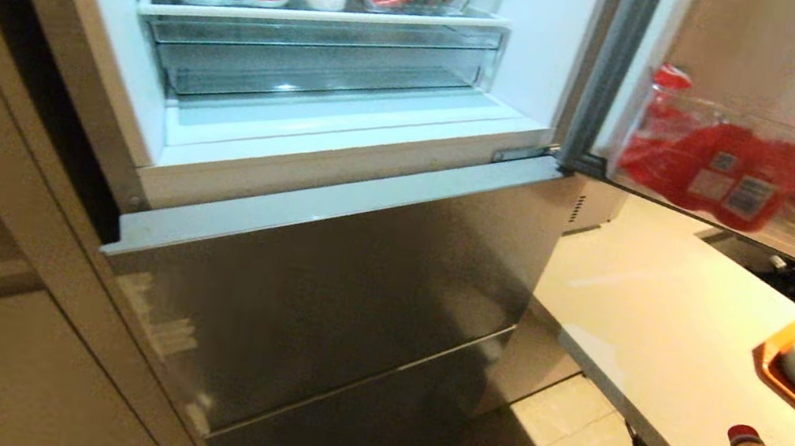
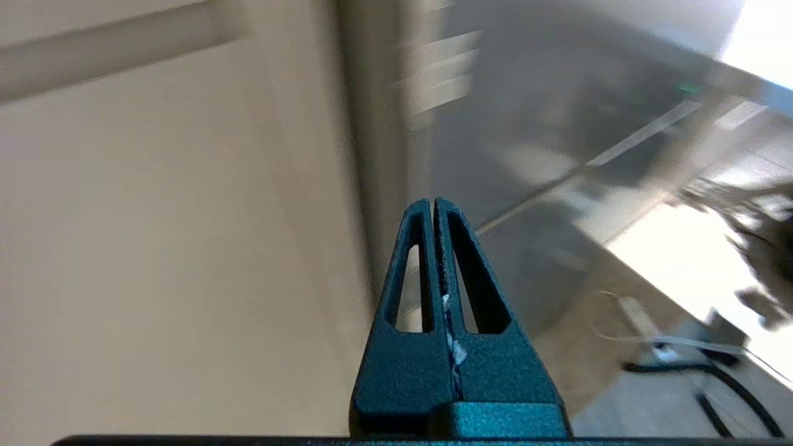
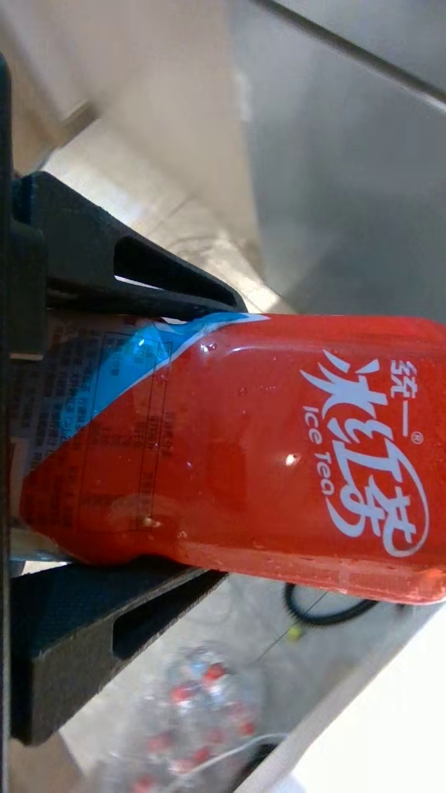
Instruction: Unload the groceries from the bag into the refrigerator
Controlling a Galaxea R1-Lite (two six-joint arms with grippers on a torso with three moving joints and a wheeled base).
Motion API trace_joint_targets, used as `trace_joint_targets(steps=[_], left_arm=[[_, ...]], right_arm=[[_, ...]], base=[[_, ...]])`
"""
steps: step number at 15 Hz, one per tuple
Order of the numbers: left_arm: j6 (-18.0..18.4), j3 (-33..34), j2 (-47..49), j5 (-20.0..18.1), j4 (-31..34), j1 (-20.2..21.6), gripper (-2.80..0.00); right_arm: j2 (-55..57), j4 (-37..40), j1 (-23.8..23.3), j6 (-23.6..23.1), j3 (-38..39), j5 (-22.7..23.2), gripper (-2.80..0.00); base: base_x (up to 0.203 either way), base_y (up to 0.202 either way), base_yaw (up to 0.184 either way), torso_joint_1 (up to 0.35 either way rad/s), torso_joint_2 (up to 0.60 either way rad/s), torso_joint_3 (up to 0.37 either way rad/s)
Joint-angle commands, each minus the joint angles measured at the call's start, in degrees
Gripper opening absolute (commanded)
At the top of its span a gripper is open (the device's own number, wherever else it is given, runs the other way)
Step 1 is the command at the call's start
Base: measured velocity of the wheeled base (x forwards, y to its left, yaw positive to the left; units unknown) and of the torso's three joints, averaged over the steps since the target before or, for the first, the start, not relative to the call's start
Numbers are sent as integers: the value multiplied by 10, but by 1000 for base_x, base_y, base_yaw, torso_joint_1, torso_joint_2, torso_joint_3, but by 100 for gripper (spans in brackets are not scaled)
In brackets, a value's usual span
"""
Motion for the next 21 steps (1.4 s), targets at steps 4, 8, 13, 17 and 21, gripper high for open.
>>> trace_joint_targets(steps=[4, 8, 13, 17, 21], left_arm=[[0, 0, 0, 0, 0, 0, -280], [0, 0, 0, 0, 0, 0, -280], [-1, 0, 0, 0, 1, 0, -280], [0, 0, 0, 0, 0, 0, -280], [0, 0, 0, 0, 0, 0, -280]], right_arm=[[1, 0, 2, -1, 2, 1, -280], [-1, 0, 2, -1, 2, 0, -280], [-25, 1, 2, -3, 11, -7, -280], [-61, 0, 2, -6, 15, -25, -280], [-118, -13, 8, -84, 1, -25, -280]], base=[[1, -7, 174, 2, 2, 3], [2, -9, 172, 3, 1, 1], [1, -4, 80, 0, 2, 1], [0, 0, 0, 0, 0, 0], [0, 0, 0, 0, 0, 0]])
